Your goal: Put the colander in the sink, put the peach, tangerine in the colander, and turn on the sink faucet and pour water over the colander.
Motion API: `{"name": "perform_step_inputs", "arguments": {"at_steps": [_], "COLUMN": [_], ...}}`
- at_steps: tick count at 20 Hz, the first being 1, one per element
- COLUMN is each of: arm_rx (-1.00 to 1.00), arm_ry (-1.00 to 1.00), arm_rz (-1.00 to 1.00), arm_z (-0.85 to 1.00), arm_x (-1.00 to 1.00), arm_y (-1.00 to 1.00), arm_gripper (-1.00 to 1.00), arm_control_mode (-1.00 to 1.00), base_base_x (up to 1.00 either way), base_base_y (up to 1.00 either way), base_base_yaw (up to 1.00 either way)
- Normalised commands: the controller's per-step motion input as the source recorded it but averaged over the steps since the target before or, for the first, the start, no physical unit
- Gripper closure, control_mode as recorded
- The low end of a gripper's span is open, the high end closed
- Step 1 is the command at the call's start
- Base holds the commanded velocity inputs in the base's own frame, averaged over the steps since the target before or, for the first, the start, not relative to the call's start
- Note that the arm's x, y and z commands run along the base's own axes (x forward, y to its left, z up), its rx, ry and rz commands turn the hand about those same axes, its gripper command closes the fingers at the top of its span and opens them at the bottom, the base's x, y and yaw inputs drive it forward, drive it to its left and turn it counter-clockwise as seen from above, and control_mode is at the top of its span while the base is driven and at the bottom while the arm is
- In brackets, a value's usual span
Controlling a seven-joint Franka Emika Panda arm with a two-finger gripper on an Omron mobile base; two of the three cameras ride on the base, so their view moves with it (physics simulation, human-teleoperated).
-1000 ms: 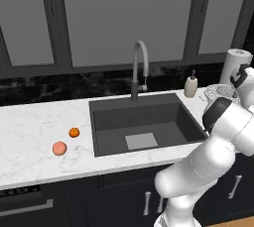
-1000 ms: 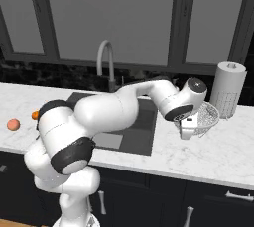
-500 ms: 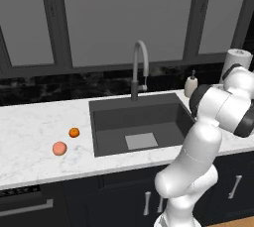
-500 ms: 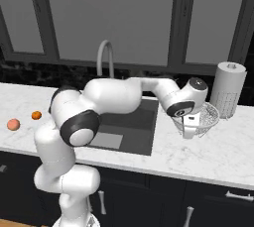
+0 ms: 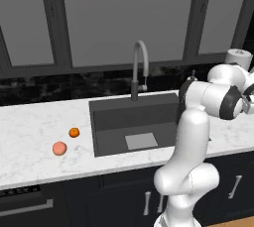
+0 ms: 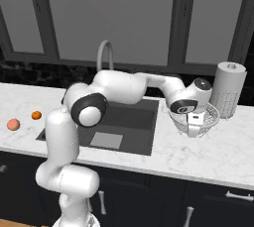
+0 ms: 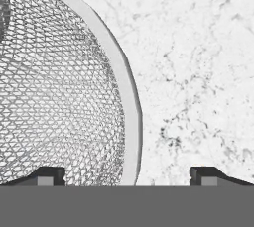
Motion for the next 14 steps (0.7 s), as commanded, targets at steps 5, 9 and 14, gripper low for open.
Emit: {"name": "perform_step_inputs", "arguments": {"at_steps": [5,9,14], "arm_rx": [0.00,0.00,0.00], "arm_ry": [0.01,0.00,0.00], "arm_rz": [0.00,0.00,0.00], "arm_z": [-0.34,-0.37,-0.42], "arm_x": [0.19,0.05,0.00], "arm_y": [-0.03,-0.03,0.00], "arm_gripper": [-1.00,-1.00,1.00], "arm_control_mode": [-1.00,-1.00,-1.00], "base_base_x": [0.00,0.00,0.00], "base_base_y": [0.00,0.00,0.00], "base_base_yaw": [0.00,0.00,0.00]}}
